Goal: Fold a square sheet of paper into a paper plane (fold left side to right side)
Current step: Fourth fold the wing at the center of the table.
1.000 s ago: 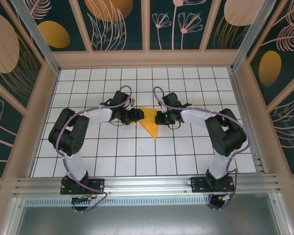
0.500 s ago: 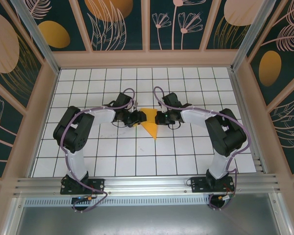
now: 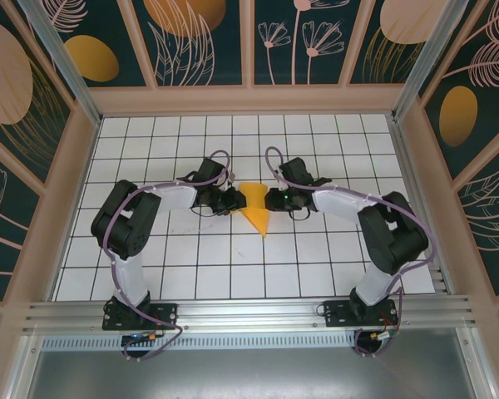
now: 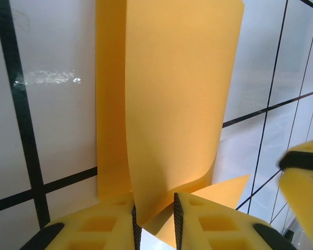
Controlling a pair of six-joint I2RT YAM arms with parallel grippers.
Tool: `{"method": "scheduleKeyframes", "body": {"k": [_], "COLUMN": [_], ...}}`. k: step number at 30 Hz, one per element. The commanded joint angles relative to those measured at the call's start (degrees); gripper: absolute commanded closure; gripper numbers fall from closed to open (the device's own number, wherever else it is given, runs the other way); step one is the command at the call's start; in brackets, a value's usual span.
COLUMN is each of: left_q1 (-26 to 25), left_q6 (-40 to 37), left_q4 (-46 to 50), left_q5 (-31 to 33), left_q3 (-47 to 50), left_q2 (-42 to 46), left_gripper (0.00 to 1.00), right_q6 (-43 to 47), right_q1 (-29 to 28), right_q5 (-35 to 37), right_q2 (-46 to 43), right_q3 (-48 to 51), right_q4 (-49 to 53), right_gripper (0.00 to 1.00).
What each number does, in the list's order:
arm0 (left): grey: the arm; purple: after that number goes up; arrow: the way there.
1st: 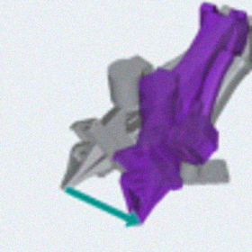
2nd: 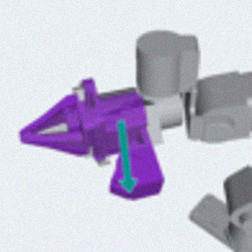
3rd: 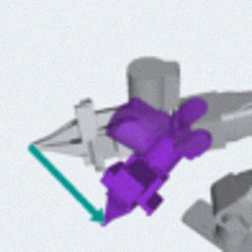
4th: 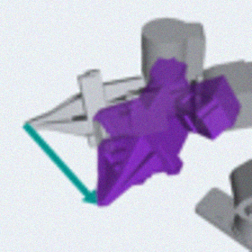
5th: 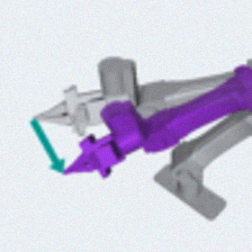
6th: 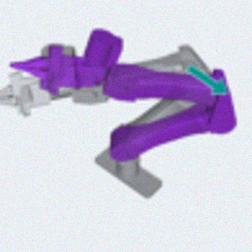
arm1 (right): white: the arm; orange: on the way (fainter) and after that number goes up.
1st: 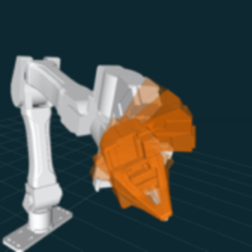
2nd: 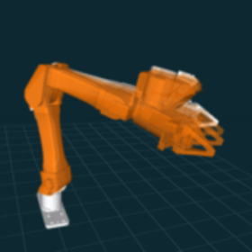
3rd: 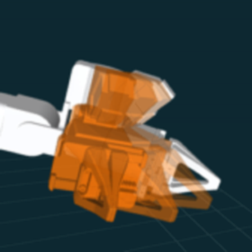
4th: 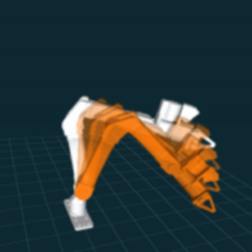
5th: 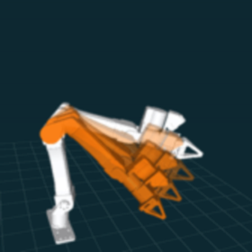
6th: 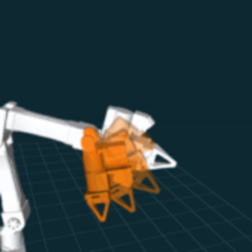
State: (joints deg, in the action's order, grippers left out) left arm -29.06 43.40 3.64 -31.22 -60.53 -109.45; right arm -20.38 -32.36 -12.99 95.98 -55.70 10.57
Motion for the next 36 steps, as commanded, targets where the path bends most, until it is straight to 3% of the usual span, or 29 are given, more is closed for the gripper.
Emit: {"method": "scheduleKeyframes", "body": {"k": [1, 7, 12, 36], "left_q1": [-0.56, -0.9, -1.16, -1.5], "left_q6": [0.3, 1.07, 1.51, 1.81], "left_q4": [-0.04, -0.3, -0.22, 1.52], "left_q5": [-0.4, -0.71, -0.95, -0.37], "left_q3": [-0.92, -0.97, -1.52, -3.45], "left_q2": [2.72, 3.36, 3.44, 3.12], "left_gripper": [0.76, 0.78, 0.78, 0.77], "right_q6": [0.17, -1.12, -2.03, -1.9], "right_q1": [-1.27, -10.44, -18.38, -20.56], "right_q5": [5.63, 13.26, 19.98, 26.0], "right_q2": [-5.98, -10.62, -7.76, 2.4], "right_q3": [2.47, 6.94, 8.08, 5.56], "right_q4": [-1.26, -5.24, -9.01, -8.65], "right_gripper": [0.69, 0.61, 0.56, 0.56]}}
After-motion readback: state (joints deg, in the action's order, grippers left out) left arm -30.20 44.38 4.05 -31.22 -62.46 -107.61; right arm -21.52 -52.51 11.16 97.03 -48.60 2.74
